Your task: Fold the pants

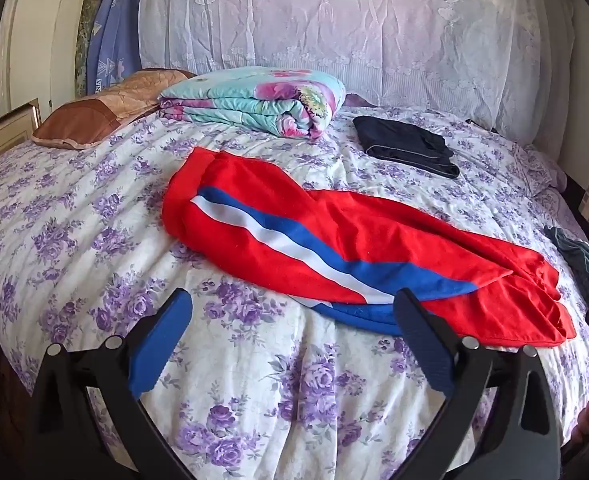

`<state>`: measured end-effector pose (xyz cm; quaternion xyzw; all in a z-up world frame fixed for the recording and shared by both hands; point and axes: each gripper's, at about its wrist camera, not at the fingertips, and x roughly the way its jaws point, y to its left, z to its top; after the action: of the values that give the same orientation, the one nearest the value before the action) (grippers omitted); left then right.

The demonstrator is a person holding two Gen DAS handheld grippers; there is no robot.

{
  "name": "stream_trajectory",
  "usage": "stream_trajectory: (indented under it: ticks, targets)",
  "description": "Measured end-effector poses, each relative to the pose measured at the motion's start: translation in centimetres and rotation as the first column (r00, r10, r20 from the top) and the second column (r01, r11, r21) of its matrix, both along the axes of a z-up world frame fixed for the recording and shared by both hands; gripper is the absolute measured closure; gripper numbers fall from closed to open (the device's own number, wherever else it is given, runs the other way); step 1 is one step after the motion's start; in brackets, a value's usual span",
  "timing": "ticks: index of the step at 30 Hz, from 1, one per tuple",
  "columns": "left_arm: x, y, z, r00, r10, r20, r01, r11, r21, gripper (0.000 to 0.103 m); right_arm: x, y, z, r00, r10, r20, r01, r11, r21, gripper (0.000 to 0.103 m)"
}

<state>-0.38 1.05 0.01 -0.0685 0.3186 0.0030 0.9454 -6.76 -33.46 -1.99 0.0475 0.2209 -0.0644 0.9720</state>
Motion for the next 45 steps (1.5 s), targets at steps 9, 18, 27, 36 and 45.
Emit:
stream_trajectory:
  ticks: [9,18,27,36,45]
  targets:
    - [0.0,0.8,0.4,1.0,0.009,-0.008,-0.009,0.999,-0.038,0.005,-0.1,0.1,0.1,1.0,0.0,0.0,0.0,1.0,-0.008,0.003]
    - [-0.1,0.9,0.4,1.0,0.008,-0.014,-0.009,0.999,-0.046,0.005,-0.1,0.2,0.0,1.0,-0.002,0.0,0.002,1.0,-0.014,0.003]
    - [0.0,0.9,0.4,1.0,0.01,-0.016,-0.011,0.998,-0.056,0.005,-0.3,-0.1,0.2,1.0,-0.015,0.011,0.015,1.0,-0.01,0.003]
    - [-0.1,0.9,0.3,1.0,0.012,-0.019,-0.013,0.998,-0.06,0.005,-0.2,-0.2,0.2,1.0,-0.015,0.003,0.015,1.0,-0.009,0.003]
    - [0.0,1.3,-0.1,1.0,0.02,-0.024,-0.022,0.998,-0.061,0.005,-0.1,-0.1,0.0,1.0,-0.018,-0.001,0.018,1.0,-0.01,0.003]
